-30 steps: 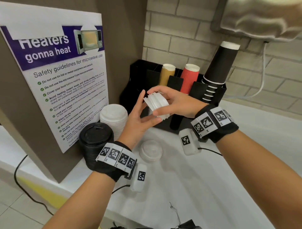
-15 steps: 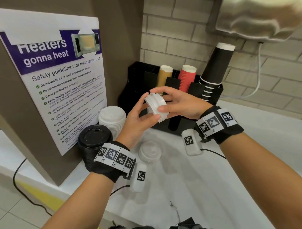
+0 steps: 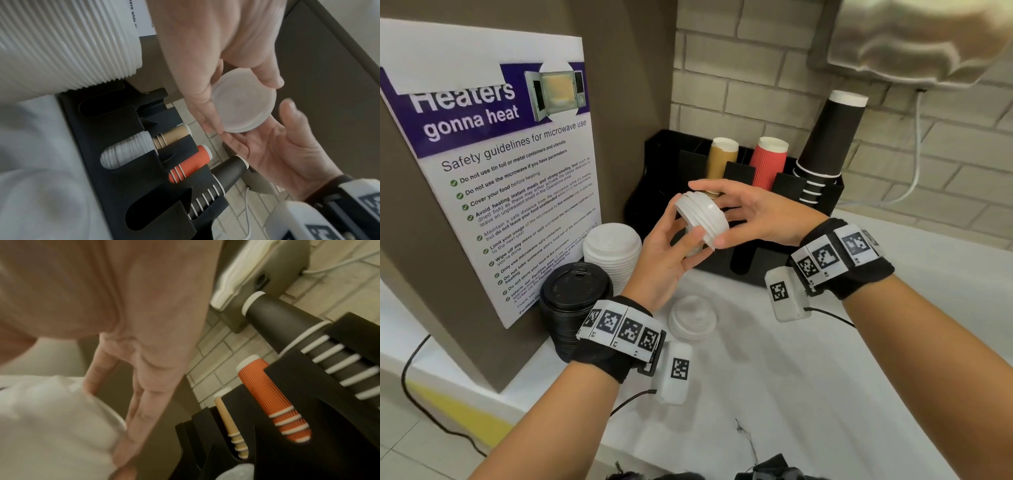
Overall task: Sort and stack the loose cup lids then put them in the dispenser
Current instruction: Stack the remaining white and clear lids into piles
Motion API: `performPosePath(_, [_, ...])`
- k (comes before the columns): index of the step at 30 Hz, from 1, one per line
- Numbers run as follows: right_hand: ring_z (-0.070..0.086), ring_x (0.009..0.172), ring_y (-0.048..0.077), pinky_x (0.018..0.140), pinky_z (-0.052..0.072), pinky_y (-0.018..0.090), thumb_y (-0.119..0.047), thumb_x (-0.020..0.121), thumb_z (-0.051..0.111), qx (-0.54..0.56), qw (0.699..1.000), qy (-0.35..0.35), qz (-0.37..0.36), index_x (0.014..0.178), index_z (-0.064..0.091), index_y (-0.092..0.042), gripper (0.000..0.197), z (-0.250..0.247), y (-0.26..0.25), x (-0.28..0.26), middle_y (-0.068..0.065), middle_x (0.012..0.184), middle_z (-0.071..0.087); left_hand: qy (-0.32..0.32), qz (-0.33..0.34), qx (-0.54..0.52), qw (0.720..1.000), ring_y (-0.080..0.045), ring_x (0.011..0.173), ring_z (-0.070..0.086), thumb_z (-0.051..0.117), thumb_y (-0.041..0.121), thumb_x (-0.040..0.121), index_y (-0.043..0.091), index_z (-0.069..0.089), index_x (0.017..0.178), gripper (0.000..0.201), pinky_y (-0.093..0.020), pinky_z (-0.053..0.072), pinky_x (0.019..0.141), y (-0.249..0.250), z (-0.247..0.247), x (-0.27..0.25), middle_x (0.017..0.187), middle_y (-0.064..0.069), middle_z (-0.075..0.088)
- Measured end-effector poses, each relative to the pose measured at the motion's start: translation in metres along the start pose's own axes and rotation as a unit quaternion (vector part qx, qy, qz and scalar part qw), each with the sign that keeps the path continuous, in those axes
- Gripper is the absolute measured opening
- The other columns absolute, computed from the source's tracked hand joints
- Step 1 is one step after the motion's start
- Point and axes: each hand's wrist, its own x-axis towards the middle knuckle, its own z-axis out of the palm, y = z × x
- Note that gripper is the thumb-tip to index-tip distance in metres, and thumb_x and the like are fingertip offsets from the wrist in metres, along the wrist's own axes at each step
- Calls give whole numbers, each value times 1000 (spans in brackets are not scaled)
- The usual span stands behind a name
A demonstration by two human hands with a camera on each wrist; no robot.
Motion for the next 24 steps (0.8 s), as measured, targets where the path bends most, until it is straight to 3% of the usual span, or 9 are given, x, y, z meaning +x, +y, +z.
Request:
performPosePath(4, [55, 116, 5, 90, 52, 24, -20, 73, 82, -111, 992, 45, -39, 139, 43, -34, 78, 3, -4, 6, -8, 129, 54, -19, -13, -1, 1000, -28, 120, 60, 63, 34, 87, 29, 44, 139, 56, -33, 54, 88, 6, 2, 3, 134, -10, 59])
performPosePath(7, [55, 115, 3, 88, 50, 18, -22, 72, 82, -134, 988, 62, -54, 137, 47, -31, 74, 3, -5, 10, -9, 126, 57, -16, -31, -1, 999, -24, 119, 61, 63, 42, 82, 33, 46, 137, 58, -35, 53, 95, 7, 2, 5, 130, -2, 63])
performPosePath(11, [57, 112, 13, 95, 50, 30, -18, 71, 83, -149, 984, 82, -52, 132, 51, -27, 69, -2, -6, 21, 1, 121, 59, -6, -52, 17, 998, -15, 111, 65, 57, 44, 85, 36, 46, 135, 52, -39, 46, 104, 13, 0, 13, 119, 11, 68])
performPosePath(14, [56, 111, 20, 97, 48, 34, -13, 72, 81, -136, 981, 125, -59, 130, 52, -23, 66, -14, -4, 36, 5, 124, 57, 26, -74, 21, 997, -15, 114, 63, 51, 40, 97, 30, 32, 150, 58, -35, 47, 102, 21, -3, 24, 140, 2, 54])
performPosePath(16, [56, 107, 21, 96, 48, 34, -15, 71, 82, -138, 973, 182, -34, 128, 53, -25, 65, -27, 1, 50, 3, 119, 57, 62, -78, 8, 995, -20, 119, 59, 52, 32, 99, 27, 26, 152, 59, -34, 48, 101, 27, -9, 29, 146, -3, 46])
performPosePath(19, [55, 101, 14, 93, 48, 32, -21, 68, 84, -199, 950, 238, 36, 128, 52, -26, 68, -41, 17, 70, -10, 107, 56, 100, -64, -17, 993, -21, 118, 60, 54, 23, 99, 28, 41, 142, 46, -32, 52, 95, 32, -18, 31, 141, -3, 51])
performPosePath(22, [52, 116, 21, 89, 42, 26, -23, 68, 83, -302, 924, 215, 94, 134, 49, -23, 75, -43, 43, 87, 4, 126, 55, 114, -58, -32, 991, -18, 108, 67, 53, 21, 99, 31, 56, 120, 24, -28, 55, 87, 34, -28, 27, 132, -2, 56])
performPosePath(24, [49, 117, 29, 89, 41, 28, -24, 68, 81, -340, 911, 193, 134, 137, 46, -25, 77, -37, 59, 97, 13, 128, 49, 123, -55, -28, 990, -17, 102, 69, 53, 21, 99, 30, 61, 113, 19, -26, 56, 83, 33, -36, 26, 126, -2, 59])
